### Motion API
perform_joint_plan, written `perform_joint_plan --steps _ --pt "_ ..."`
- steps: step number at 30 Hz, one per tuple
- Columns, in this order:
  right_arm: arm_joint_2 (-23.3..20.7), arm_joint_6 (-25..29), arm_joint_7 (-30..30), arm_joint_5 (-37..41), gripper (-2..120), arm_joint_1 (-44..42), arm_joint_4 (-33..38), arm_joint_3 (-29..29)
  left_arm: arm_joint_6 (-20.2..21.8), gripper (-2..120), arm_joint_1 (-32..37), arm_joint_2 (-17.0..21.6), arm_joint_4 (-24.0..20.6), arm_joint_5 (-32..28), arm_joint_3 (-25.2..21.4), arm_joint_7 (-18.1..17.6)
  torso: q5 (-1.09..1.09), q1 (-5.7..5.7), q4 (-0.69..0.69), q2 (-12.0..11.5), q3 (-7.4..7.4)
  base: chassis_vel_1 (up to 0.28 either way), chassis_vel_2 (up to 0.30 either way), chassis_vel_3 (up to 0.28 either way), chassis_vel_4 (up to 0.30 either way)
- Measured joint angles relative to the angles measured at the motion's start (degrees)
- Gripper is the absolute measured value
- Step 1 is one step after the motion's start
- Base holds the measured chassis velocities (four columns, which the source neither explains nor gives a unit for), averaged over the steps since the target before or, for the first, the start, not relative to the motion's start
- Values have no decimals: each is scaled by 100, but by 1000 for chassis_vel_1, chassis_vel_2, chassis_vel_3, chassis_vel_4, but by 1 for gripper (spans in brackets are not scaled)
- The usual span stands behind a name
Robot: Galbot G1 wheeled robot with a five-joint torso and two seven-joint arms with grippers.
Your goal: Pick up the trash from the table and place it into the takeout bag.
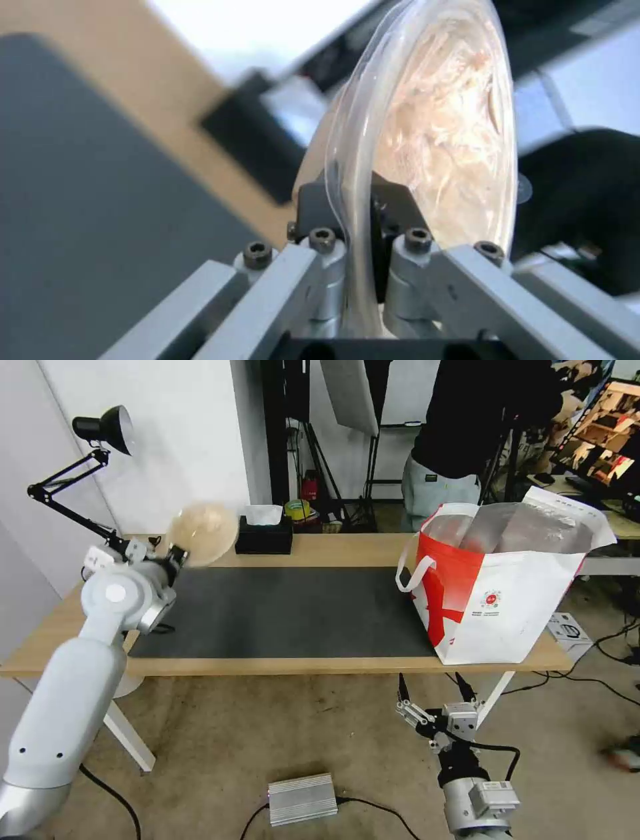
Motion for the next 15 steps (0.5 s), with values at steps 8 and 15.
perform_joint_plan --steps 8,15 --pt "0 0 0 0 100 0 0 0 -257 3 -620 -110 -145 72 742 914 0 0 -1 0 0 0 0 0 0" --pt "0 0 0 0 100 0 0 0 -528 3 -1155 -426 62 323 1316 1517 0 1 -1 0 0 0 0 0 0"
